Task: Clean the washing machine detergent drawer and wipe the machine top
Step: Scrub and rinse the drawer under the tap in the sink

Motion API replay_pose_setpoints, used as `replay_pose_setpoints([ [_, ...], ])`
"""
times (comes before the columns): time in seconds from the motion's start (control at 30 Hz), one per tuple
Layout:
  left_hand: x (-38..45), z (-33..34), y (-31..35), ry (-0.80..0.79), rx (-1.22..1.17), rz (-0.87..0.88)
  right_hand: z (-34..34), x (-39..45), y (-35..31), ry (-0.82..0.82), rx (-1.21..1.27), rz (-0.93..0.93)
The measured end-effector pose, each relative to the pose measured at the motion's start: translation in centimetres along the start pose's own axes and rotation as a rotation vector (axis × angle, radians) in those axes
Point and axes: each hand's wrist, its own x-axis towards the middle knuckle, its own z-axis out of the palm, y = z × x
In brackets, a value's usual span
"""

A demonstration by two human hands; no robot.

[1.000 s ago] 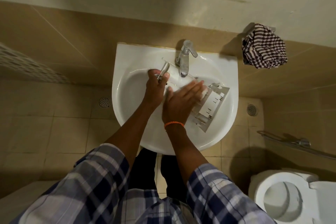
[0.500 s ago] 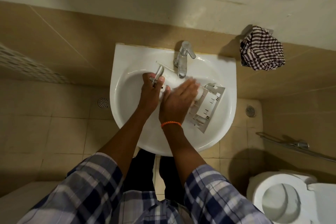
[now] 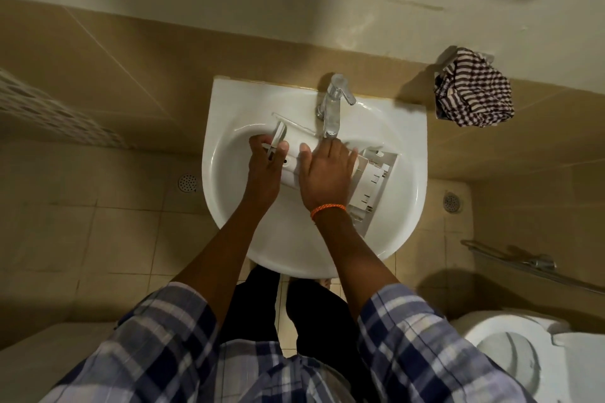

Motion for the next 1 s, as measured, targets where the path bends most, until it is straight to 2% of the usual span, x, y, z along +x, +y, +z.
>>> replay_pose_setpoints([
  [0.1,0.0,-0.3,-0.2,-0.014,-0.031,0.000,-0.9,-0.4,3.3,0.033,0.004,-0.107],
  [0.23,-0.2,0.5,-0.1,-0.014,-0.045,0.006,-1.2,0.0,2.1,0.064,-0.016,0.078],
  [0.33,-0.3,0.6,0.1,-0.011,-0.012,0.019,-0.7,0.0,0.2,-0.044,-0.052,0.039],
  [0.43,-0.6,-0.2,-0.1,-0.010,0.004,0.011,-1.1,0.3,2.6,-0.144,0.027,-0.123],
  [0.53,-0.9,-0.1,0.0,-0.003,0.000,-0.022,-2.7,2.0,5.3,-0.238,-0.011,-0.230],
  [0.73,-1.0,0.9,0.9,-0.015,-0.009,-0.052,-5.7,4.3,6.4,-0.574,-0.083,-0.171],
  [0.87,-1.3,1.4,1.4,-0.033,-0.001,-0.097,-6.0,5.1,7.3,-0.666,-0.064,-0.136],
  [1.0,-1.6,1.2,2.1,-0.038,0.015,-0.206,-6.2,5.9,6.8,-0.721,-0.027,-0.185],
])
